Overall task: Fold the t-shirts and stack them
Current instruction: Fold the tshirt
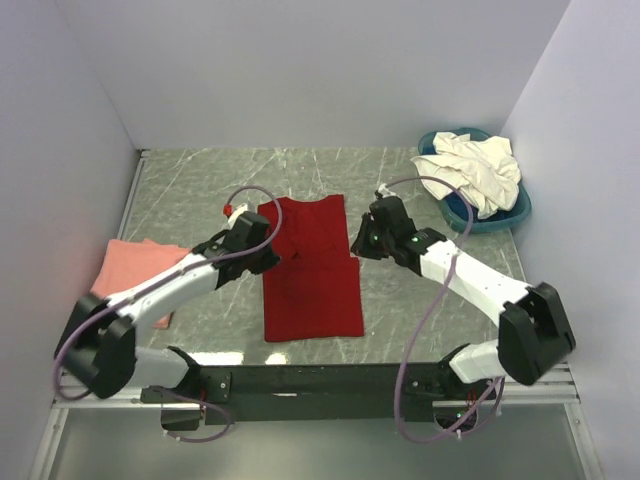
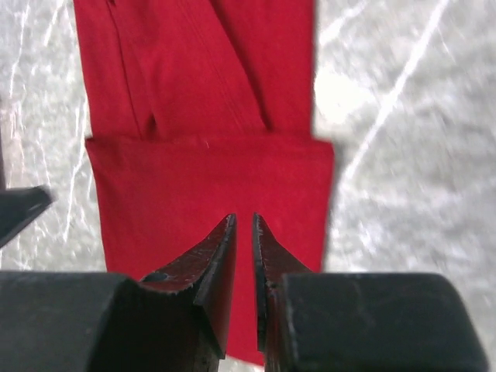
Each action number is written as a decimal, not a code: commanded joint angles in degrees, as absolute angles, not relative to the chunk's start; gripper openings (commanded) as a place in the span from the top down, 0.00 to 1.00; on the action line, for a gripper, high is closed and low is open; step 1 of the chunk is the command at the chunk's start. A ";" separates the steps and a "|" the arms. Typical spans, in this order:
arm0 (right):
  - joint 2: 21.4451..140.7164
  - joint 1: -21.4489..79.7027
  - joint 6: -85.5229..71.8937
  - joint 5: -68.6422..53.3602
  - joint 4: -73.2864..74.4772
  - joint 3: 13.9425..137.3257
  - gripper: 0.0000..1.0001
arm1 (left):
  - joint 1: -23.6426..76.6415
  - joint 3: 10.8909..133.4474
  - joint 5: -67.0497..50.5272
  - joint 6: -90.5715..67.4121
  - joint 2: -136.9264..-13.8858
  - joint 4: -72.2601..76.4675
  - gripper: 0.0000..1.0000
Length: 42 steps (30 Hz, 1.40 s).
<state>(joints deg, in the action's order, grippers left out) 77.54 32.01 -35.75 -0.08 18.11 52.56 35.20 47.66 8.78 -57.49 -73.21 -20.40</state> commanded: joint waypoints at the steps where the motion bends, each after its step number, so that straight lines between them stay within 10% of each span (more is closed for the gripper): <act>1: 81.64 31.38 -34.01 -1.05 15.21 56.94 0.80 | 32.61 49.92 7.99 -53.53 -78.99 -14.17 0.97; 28: 97.21 24.43 -34.37 -5.71 12.74 58.70 0.85 | 23.38 47.02 6.50 -50.36 -93.35 -8.78 0.99; 42: 115.92 23.73 -30.68 -8.70 18.89 93.92 0.84 | 18.63 69.94 5.62 -48.08 -97.99 -18.54 0.99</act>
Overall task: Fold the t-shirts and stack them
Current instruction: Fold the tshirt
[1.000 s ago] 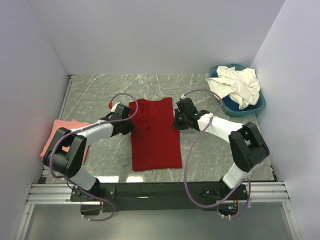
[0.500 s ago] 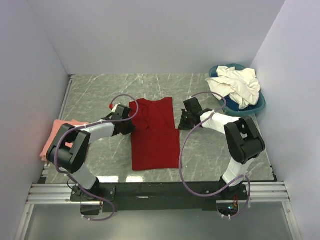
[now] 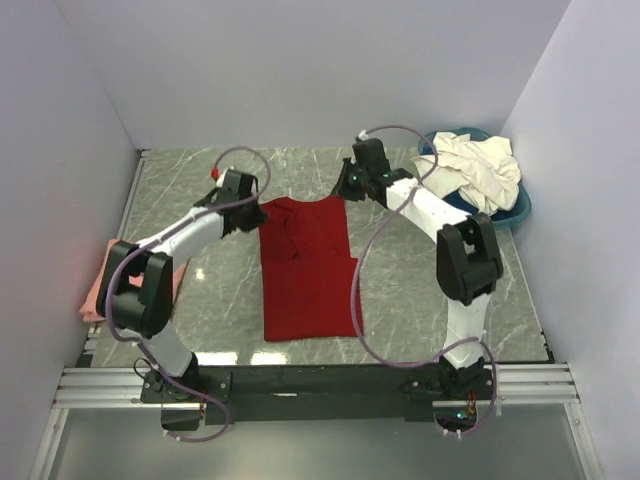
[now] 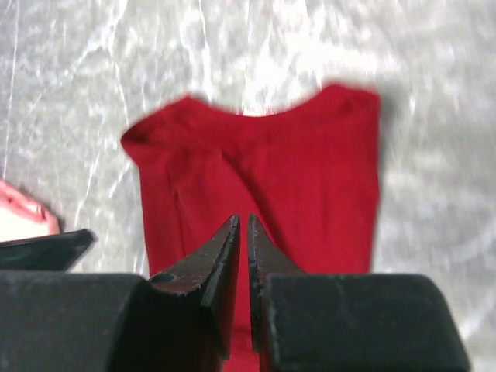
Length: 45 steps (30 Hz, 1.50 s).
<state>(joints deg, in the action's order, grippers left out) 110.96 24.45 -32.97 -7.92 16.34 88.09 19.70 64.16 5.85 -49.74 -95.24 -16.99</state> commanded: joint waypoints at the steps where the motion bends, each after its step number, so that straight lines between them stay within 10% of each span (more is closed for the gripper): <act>1: 118.19 23.47 -30.41 -8.79 19.16 95.52 0.84 | 18.28 71.70 5.80 -47.90 -100.70 -18.98 0.99; 16: 135.08 17.85 -29.09 -15.99 22.06 111.17 0.84 | 11.87 89.29 -0.70 -47.37 -125.49 -18.19 0.99; 31: 141.59 14.77 -29.71 -19.42 27.16 118.30 0.84 | 11.60 91.40 -4.04 -45.53 -124.28 -17.49 0.99; 40: 135.63 12.39 -28.39 -22.06 28.82 125.68 0.70 | 10.81 90.98 -6.41 -43.86 -113.48 -15.03 0.68; 45: 126.14 12.39 -29.44 -19.78 28.75 116.05 0.68 | 10.90 83.07 -6.51 -48.76 -103.90 -14.06 0.67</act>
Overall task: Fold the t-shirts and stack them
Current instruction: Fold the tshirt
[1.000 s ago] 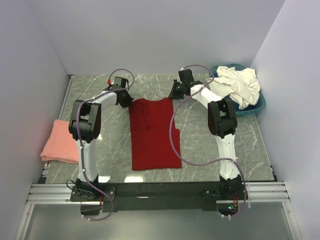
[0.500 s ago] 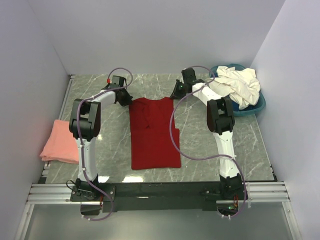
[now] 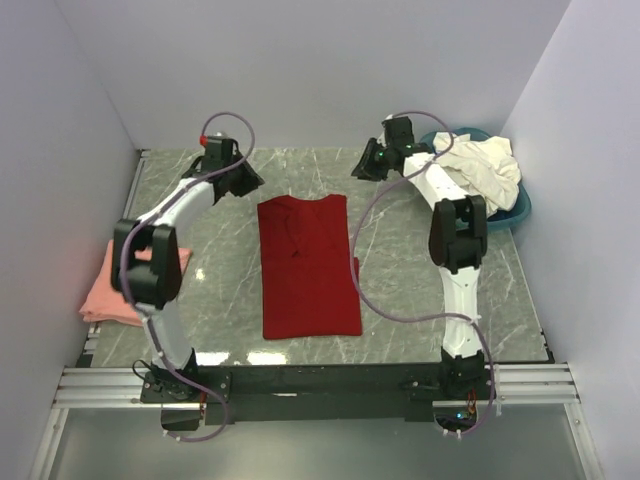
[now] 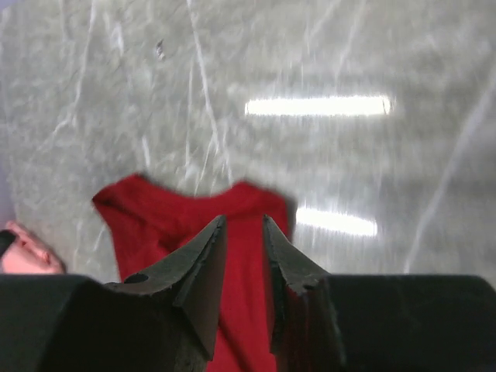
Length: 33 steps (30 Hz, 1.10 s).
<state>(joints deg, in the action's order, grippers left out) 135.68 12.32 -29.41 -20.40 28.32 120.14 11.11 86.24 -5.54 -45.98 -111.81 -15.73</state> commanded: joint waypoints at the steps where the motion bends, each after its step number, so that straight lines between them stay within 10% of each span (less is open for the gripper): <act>1: 121.16 12.57 -29.97 -18.73 28.04 112.36 0.68 | 11.16 78.71 -6.16 -50.00 -102.15 -13.98 0.67; 13: 77.54 17.57 -36.47 -16.09 10.55 47.34 0.67 | 18.62 39.39 -1.06 -57.13 -70.15 -11.42 0.63; 33: 58.54 37.18 -45.17 -13.18 9.40 20.57 0.62 | 37.61 15.12 -0.17 -69.96 -42.89 -18.72 0.56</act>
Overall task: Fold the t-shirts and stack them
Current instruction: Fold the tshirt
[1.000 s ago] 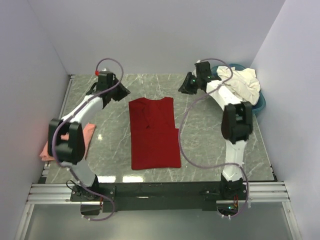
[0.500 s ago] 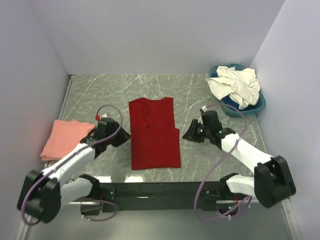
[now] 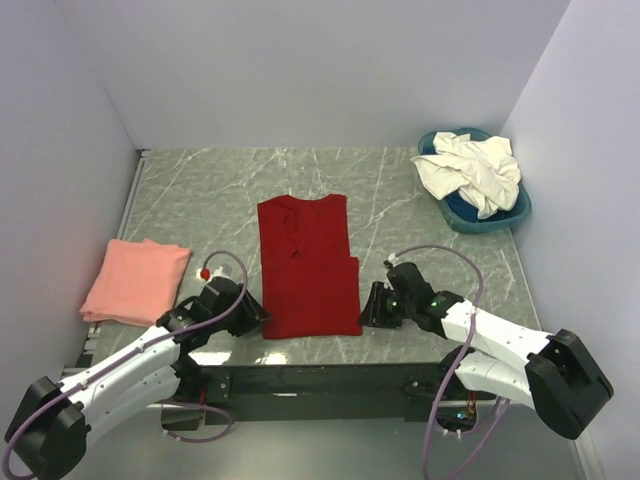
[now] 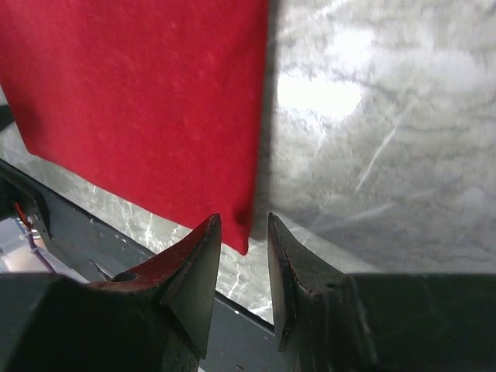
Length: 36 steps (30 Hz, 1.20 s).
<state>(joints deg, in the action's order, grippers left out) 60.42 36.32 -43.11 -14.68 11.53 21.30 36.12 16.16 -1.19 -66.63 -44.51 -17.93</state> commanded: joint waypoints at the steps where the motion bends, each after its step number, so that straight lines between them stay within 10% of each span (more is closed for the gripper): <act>1: 58.54 37.44 -45.61 -13.36 9.32 19.96 0.62 | 38.75 14.86 -0.18 -70.31 -42.63 -18.89 0.56; 20: 59.76 40.87 -49.39 -13.98 3.87 16.08 0.62 | 48.78 15.47 6.85 -76.11 -48.42 -18.90 0.59; 29: 59.95 41.04 -49.92 -13.89 3.42 16.00 0.97 | 51.77 18.10 8.44 -76.91 -50.01 -21.52 0.89; 36: 53.62 41.13 -47.12 -14.58 9.57 16.52 1.00 | 52.56 19.86 7.03 -74.80 -45.27 -26.45 0.99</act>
